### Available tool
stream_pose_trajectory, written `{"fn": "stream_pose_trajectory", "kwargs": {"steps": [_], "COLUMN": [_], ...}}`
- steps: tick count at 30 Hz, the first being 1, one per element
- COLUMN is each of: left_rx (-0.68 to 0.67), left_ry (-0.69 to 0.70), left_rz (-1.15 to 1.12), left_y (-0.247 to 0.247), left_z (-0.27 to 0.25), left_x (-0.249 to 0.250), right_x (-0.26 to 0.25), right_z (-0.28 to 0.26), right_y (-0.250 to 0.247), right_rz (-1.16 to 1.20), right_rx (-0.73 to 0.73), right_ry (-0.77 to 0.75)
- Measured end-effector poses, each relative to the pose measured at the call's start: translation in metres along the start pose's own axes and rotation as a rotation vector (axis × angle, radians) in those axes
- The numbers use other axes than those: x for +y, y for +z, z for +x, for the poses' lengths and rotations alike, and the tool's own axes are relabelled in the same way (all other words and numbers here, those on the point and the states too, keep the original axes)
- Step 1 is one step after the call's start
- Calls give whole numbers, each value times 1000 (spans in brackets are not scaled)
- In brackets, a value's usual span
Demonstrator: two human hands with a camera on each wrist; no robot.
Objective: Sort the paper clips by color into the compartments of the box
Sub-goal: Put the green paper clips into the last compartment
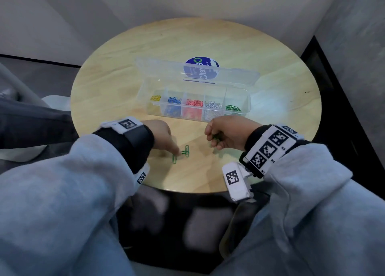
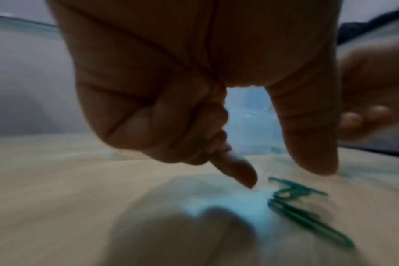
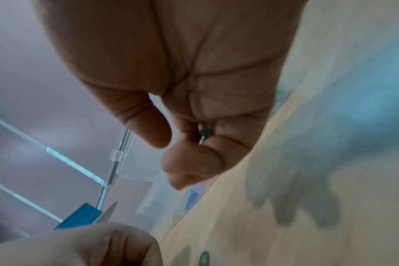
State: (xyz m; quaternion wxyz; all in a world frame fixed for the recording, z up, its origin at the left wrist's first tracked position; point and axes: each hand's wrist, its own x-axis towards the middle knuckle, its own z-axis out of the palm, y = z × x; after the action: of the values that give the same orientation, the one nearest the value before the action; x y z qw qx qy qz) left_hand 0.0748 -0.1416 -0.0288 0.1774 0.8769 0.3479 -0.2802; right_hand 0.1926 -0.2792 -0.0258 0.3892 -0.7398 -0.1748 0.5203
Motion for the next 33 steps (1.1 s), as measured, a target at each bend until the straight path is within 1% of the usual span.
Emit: {"fn": "stream_pose_trajectory", "kwargs": {"steps": [1, 2, 5, 6, 8, 10, 16, 20, 22, 24, 27, 30, 33], "left_rx": [7, 8, 23, 29, 33, 23, 20, 39, 32, 26, 60, 82, 75], "left_ry": [-6, -14, -21, -23, -23, -28, -62, -55, -44, -44, -49, -54, -53], "left_rz": [50, 77, 100, 102, 94, 77, -15, -68, -137, -231, -314, -344, -355], "left_y": [3, 7, 16, 17, 18, 18, 14, 8, 3, -2, -9, -12, -13], "left_z": [-1, -2, -3, -2, -2, -2, -2, -4, -6, -9, -12, -13, -14], "left_x": [4, 9, 17, 18, 19, 15, -6, -18, -23, -27, -32, -33, -34], "right_x": [1, 1, 0, -1, -1, -1, -5, -10, -10, -10, -8, -10, -13], "right_z": [1, 1, -1, -1, 3, 9, 21, 24, 26, 27, 27, 29, 30], "right_y": [1, 1, 5, 8, 15, 24, 37, 44, 46, 46, 50, 55, 59], "right_rz": [-44, -160, -706, -827, -971, -1057, -1196, -1268, -1290, -1256, -1195, -1195, -1190], "right_rx": [-10, -5, 50, 65, 65, 45, -2, -6, -6, 1, -1, -16, -34], "right_ry": [-27, -77, -244, -272, -265, -254, -316, -339, -345, -344, -335, -317, -298]}}
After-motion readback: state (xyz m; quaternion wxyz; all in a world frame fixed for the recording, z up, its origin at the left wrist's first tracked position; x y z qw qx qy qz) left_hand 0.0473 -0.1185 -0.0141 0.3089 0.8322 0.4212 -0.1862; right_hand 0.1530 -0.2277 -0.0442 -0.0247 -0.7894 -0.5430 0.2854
